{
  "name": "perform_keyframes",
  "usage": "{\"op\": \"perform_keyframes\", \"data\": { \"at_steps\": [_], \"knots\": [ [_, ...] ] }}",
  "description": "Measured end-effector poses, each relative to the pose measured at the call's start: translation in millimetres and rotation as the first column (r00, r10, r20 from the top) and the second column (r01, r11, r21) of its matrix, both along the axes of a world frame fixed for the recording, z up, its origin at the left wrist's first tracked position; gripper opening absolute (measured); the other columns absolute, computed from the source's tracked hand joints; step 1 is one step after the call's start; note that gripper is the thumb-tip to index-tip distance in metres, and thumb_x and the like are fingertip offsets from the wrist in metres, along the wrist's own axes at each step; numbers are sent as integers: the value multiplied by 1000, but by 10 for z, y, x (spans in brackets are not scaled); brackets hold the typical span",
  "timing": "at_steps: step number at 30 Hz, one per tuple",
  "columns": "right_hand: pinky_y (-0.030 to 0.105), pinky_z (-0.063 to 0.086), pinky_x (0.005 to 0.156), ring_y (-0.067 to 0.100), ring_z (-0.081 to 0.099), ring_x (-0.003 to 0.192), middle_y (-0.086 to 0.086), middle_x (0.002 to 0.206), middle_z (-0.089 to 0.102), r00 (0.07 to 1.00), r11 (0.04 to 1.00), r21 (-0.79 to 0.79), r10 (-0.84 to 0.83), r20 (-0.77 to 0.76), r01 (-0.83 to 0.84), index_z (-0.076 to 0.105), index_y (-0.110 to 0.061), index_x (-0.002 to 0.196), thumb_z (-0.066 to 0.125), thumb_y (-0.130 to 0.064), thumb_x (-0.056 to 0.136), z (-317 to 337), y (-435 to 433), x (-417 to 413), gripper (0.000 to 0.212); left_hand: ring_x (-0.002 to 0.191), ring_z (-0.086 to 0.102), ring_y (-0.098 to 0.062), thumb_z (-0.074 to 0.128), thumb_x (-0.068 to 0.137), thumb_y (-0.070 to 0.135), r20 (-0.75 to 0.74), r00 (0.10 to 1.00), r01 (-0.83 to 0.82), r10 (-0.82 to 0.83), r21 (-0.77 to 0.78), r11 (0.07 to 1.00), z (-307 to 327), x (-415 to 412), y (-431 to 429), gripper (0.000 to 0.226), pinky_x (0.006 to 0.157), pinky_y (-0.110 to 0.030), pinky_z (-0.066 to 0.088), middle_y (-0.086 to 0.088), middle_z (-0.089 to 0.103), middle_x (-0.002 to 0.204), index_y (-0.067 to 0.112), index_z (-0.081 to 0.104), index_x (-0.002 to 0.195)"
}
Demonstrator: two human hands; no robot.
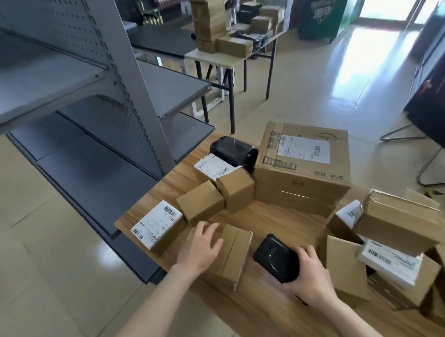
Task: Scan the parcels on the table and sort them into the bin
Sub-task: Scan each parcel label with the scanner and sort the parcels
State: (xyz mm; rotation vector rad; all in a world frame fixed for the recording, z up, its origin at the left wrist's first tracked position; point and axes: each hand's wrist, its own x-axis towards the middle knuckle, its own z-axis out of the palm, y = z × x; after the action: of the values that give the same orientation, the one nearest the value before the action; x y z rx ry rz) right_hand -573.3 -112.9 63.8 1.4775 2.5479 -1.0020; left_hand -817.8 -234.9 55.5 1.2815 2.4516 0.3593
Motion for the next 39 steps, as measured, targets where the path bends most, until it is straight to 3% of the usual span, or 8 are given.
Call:
{"op": "perform_keyframes", "data": {
  "at_steps": [3,7,16,19,21,26,34,39],
  "knots": [
    [40,51,93,14,52,110,-10,117,40,1000,1000,-6,3,18,-3,41,-23,139,84,-52,52,3,-57,14,102,140,29,-20,46,81,76,-4,996,86,-88,-156,984,-58,262,-70,82,103,-45,45,3,20,154,35,23,149],
    [40,50,96,15,51,115,-8,125,40,1000,1000,-3,2,31,-2,39,-21,141,85,-40,52,32,-92,30,101,142,27,-27,56,76,74,96,995,9,11,-206,979,-221,370,-87,97,108,-48,39,0,11,158,40,4,151],
    [41,51,91,16,54,110,-10,124,39,999,1000,20,-15,50,14,40,-23,141,80,-48,51,52,-103,43,101,142,27,-20,40,99,47,300,949,-95,101,-35,995,-172,-44,-147,60,114,-37,31,2,17,159,29,21,153],
    [41,50,91,16,54,110,-9,123,39,999,1000,20,-6,52,5,39,-22,142,80,-45,52,67,-126,24,102,119,42,-9,41,101,37,204,963,-198,176,94,976,-153,-29,-177,52,87,-18,42,1,33,147,27,29,150],
    [41,49,92,16,53,111,-9,123,39,999,1000,14,-1,53,1,38,-21,142,81,-43,53,78,-140,5,102,113,41,-8,51,96,44,161,960,-247,229,107,963,-148,14,-197,62,83,-17,40,1,35,139,26,26,150],
    [40,49,93,16,53,107,-10,119,38,998,999,10,33,49,-34,40,-22,140,82,-40,52,121,-159,-54,100,133,29,-21,78,69,56,234,927,-301,293,-1,954,-314,137,-220,109,114,-34,31,-4,19,140,24,16,153],
    [41,37,103,16,48,118,-8,131,39,976,962,169,206,64,-214,38,-28,141,68,-62,61,315,17,-92,91,133,27,-17,87,62,31,139,987,85,-81,-24,996,-240,-9,-127,112,111,-38,34,7,30,146,28,20,152],
    [41,31,109,16,43,127,-6,138,33,932,905,251,295,211,-344,34,-28,144,71,-44,75,506,172,-89,80,135,31,-21,91,56,29,165,978,130,-130,15,991,-187,-97,-44,117,113,-30,28,-2,32,144,12,23,150]
  ]
}}
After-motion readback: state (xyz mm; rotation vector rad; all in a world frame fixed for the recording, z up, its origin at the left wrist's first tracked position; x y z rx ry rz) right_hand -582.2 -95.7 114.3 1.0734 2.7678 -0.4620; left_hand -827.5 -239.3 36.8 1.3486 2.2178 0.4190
